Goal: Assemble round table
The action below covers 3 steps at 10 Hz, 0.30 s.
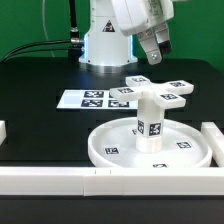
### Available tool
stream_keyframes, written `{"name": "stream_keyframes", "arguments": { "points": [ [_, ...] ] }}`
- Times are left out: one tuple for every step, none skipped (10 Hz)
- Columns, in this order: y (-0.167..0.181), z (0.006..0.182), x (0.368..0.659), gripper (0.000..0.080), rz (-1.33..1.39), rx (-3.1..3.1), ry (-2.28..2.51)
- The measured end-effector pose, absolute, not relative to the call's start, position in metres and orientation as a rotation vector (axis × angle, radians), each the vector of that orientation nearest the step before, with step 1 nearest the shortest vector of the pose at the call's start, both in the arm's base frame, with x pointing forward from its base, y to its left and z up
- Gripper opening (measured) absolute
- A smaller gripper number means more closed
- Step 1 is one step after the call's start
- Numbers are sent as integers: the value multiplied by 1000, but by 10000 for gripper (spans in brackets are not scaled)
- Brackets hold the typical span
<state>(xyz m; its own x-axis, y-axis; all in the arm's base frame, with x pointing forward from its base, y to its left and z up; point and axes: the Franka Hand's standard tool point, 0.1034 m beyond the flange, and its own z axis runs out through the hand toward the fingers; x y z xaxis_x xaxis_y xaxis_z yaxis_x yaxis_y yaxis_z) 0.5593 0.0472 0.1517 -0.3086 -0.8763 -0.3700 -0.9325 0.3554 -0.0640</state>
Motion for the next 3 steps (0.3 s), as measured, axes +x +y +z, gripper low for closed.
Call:
{"name": "stream_keyframes", "arguments": {
  "points": [
    [48, 149, 559, 649, 234, -1595, 2285],
    [48, 149, 559, 649, 234, -1595, 2285],
    [48, 149, 559, 649, 234, -1596, 2286]
  ]
}}
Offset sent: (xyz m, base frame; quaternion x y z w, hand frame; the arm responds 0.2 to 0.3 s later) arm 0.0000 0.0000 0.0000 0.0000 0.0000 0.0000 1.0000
